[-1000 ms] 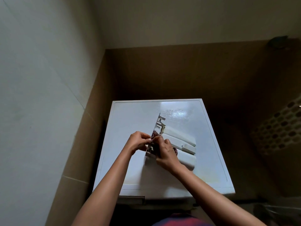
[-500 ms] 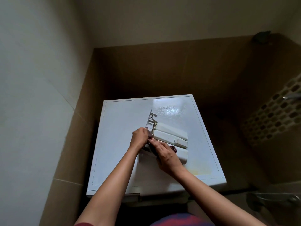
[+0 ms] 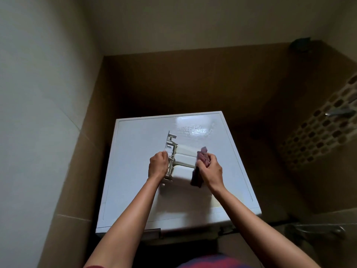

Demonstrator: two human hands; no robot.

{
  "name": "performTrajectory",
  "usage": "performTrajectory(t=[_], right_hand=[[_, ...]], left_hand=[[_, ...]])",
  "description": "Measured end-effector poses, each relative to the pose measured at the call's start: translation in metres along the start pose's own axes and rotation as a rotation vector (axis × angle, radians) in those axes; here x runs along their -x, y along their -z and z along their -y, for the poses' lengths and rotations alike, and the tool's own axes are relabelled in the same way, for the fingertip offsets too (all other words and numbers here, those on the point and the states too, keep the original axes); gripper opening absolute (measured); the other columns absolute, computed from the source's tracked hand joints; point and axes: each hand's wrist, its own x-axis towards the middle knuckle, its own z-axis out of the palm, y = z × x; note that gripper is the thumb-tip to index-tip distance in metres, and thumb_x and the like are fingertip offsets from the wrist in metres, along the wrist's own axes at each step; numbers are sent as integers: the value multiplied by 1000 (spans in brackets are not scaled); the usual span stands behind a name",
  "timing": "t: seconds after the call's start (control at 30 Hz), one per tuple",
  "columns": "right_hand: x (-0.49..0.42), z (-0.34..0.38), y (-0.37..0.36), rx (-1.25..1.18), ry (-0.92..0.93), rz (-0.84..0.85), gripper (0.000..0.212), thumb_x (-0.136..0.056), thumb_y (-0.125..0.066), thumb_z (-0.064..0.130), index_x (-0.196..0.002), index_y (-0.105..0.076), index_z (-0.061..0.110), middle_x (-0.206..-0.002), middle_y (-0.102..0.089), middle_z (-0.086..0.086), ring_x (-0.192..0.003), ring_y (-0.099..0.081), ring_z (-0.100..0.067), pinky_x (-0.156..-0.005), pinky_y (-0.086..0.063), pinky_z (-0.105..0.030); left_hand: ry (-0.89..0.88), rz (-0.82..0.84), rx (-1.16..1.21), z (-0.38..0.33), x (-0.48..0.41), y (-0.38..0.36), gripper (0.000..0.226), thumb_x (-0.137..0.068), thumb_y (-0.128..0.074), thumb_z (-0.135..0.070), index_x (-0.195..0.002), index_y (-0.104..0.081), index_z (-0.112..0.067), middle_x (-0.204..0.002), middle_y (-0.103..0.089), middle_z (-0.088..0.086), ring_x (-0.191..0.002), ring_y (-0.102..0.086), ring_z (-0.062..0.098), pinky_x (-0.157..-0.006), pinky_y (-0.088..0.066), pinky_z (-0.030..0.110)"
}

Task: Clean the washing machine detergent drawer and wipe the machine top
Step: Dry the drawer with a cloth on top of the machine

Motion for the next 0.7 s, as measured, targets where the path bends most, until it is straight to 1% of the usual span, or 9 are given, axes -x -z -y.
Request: performTrajectory(t=[0.07,0.13,0.17,0.23,0.3,0.43,0.57,0.63,0.7], right_hand=[[-2,18,-13,37,118,65,40,-90,-55,24,-128,-47,13,-107,-54,-1,-102,-50,-17,-88,-39,-29],[-2,25,-33,142,282,248,37,-92,-48,19,-127,-47,5,-114,-56,-10,-110,-50,-26,-98,-37,-39],[-2,23,-43,250,346,366,42,-94,-45,17,-133,-44,2,-128,-53,-17,-123,-46,-31,-105,-32,-41],[-1,14,-57,493,441,490,52,-97,-42,17,-147,-33,8,-155,-29,-11,-142,-24,-26,-118,-13,-36],[-3,4,-59,579,550,452,56,-96,-44,19,-149,-30,14,-158,-23,-5,-142,-21,-24,-118,-8,-32],[-10,-1,-51,617,693,407,49,-93,-49,15,-141,-43,8,-148,-42,-11,-131,-40,-30,-114,-23,-35],[-28,-8,-26,557,593,282,34,-87,-56,10,-120,-65,12,-134,-58,-5,-113,-53,-32,-99,-40,-34],[-32,-14,-16,547,516,188,29,-88,-58,12,-115,-67,15,-128,-62,0,-112,-52,-29,-91,-43,-34],[-30,-14,-18,514,451,108,27,-87,-58,10,-111,-68,14,-120,-66,-2,-108,-52,-29,-85,-43,-33]], left_hand=[[39,-40,2,1,4,-2,38,-100,-29,-24,-72,-48,-6,-92,-63,26,-88,-56,37,-68,-35,34],[84,-58,12,1,7,-5,42,-100,-27,-25,-79,-54,-2,-98,-64,28,-95,-57,39,-74,-40,37],[116,-65,13,1,8,-7,44,-100,-27,-26,-86,-58,1,-104,-63,28,-99,-56,40,-78,-42,39],[182,-78,5,3,8,-7,47,-100,-26,-30,-102,-62,0,-114,-62,26,-107,-55,40,-84,-42,39],[217,-75,-18,3,7,-6,53,-101,-22,-35,-109,-62,-2,-120,-61,24,-113,-53,40,-88,-42,40],[240,-89,-78,1,6,-6,64,-101,-16,-44,-113,-63,-4,-118,-62,24,-112,-55,39,-87,-44,40],[228,-104,-93,3,8,-7,64,-101,-17,-45,-107,-65,-4,-114,-63,24,-108,-57,40,-84,-45,40],[225,-106,-91,4,8,-6,65,-101,-16,-46,-105,-66,-3,-113,-64,24,-107,-58,40,-84,-45,40],[221,-101,-83,4,8,-6,66,-101,-16,-45,-103,-66,-3,-112,-64,24,-106,-58,40,-85,-45,40]])
